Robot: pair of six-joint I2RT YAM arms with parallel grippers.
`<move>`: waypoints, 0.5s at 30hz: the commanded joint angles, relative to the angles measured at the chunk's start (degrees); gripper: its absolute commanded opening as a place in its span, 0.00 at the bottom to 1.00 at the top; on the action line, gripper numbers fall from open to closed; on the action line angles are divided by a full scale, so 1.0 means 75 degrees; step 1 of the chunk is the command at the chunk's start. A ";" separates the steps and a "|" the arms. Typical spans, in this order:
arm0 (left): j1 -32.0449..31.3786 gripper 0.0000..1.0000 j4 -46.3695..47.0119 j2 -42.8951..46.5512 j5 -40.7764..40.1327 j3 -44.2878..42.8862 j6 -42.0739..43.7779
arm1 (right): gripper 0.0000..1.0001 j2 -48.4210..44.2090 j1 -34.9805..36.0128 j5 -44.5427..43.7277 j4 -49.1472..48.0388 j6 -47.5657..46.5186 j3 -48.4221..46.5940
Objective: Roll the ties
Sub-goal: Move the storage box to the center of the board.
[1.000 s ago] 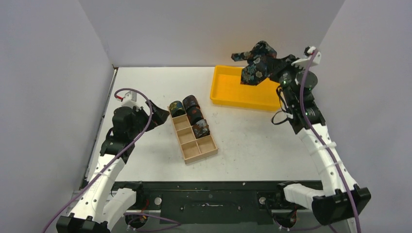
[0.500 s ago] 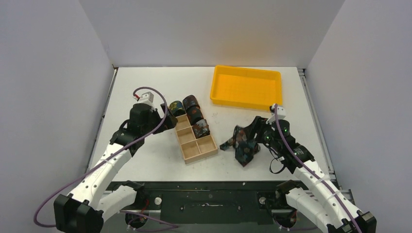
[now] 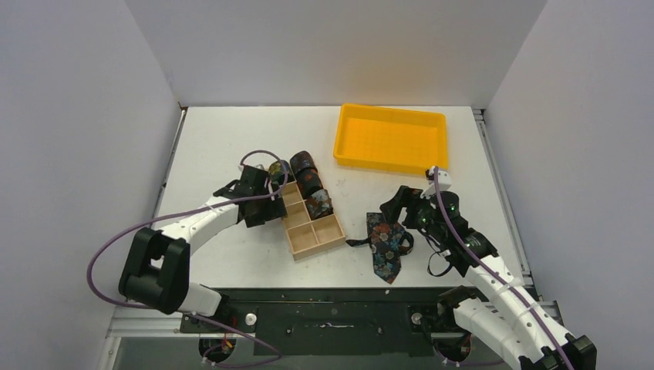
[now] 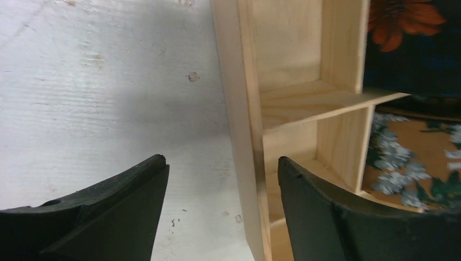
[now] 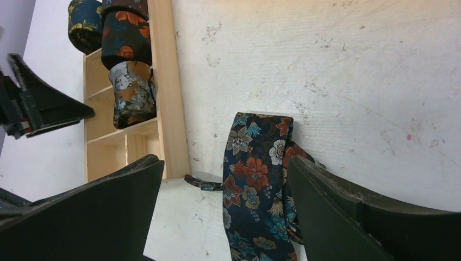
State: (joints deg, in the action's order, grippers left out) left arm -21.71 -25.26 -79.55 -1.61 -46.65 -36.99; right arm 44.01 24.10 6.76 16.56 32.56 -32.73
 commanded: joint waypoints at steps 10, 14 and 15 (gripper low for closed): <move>0.0264 0.40 0.0278 -0.2074 -0.0592 -0.1451 -0.0258 | 0.88 -0.0322 0.0047 -0.0001 -0.0228 -0.0163 0.0094; 0.0585 0.36 0.0216 -0.2789 -0.0526 -0.2351 -0.0130 | 0.88 -0.0266 0.0050 -0.0381 -0.0153 0.0093 0.0334; 0.0673 0.36 0.0199 -0.2983 -0.0480 -0.2603 -0.0083 | 0.88 -0.0282 0.0047 -0.0435 -0.0115 0.0150 0.0395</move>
State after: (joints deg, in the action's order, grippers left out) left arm -19.49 -25.61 -97.82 -3.22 -58.61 -38.46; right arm 41.67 24.10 6.90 16.51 32.27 -31.38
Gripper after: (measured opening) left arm 0.366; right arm 0.879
